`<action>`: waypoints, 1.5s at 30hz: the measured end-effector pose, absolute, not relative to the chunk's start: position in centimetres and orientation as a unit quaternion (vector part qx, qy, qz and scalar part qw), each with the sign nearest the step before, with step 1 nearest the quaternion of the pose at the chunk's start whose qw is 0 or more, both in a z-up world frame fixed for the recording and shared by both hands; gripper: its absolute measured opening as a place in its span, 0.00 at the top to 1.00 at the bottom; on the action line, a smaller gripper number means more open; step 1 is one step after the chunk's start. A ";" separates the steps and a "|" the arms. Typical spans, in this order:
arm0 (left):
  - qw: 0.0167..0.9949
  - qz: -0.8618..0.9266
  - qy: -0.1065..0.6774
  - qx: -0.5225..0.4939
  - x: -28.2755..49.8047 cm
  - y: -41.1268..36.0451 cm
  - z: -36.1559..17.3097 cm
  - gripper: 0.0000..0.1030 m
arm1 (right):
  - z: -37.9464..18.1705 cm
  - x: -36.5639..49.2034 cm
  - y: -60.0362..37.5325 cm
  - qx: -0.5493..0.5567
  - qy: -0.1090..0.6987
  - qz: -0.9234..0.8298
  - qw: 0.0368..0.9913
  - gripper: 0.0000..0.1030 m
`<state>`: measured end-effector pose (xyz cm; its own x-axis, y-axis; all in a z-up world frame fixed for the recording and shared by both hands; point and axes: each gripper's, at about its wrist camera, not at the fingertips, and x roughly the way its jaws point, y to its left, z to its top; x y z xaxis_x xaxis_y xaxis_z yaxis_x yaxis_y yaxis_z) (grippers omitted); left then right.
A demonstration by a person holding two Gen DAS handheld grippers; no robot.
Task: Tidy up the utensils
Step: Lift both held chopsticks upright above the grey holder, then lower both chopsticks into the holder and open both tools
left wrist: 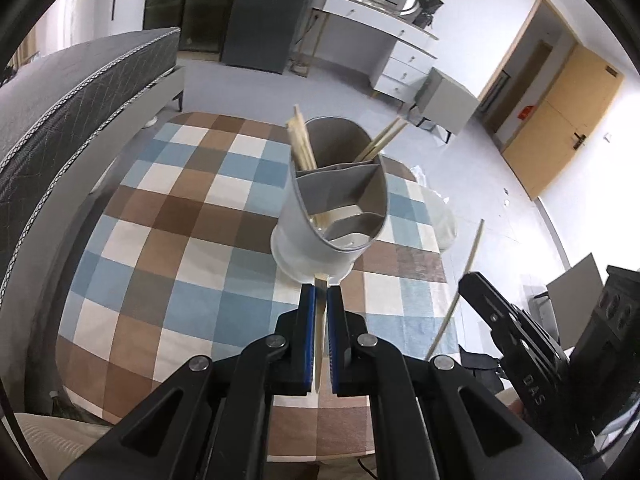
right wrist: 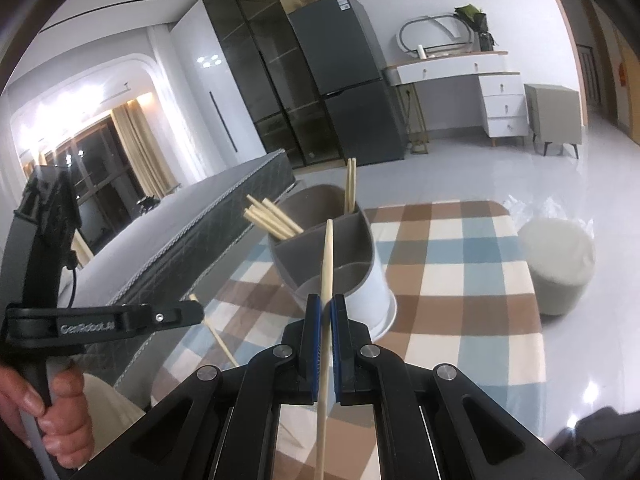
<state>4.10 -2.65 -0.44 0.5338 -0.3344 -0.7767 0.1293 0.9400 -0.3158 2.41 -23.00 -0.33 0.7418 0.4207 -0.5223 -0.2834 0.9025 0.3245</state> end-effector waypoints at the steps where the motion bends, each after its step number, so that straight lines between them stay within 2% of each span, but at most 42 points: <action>1: 0.870 -0.136 0.461 -0.111 4.1 -2.6 -0.3 0.99 | -0.2 2.5 -23.0 0.111 0.303 0.189 0.928 0.96; 15: 0.879 -0.163 0.426 -0.142 5.9 -2.1 5.5 0.99 | 4.0 6.3 -22.0 0.090 0.267 0.192 0.940 0.96; 29: 0.905 -0.158 0.354 -0.176 12.9 -0.4 10.8 0.99 | 11.3 14.4 -19.7 0.074 0.171 0.205 0.961 0.96; 37: 0.911 -0.146 0.345 -0.175 16.7 0.4 9.7 0.99 | 10.0 18.7 -17.9 0.066 0.162 0.205 0.963 0.96; 45: 0.912 -0.138 0.347 -0.168 18.4 0.3 7.6 0.99 | 6.4 20.3 -16.9 0.056 0.188 0.212 0.957 0.96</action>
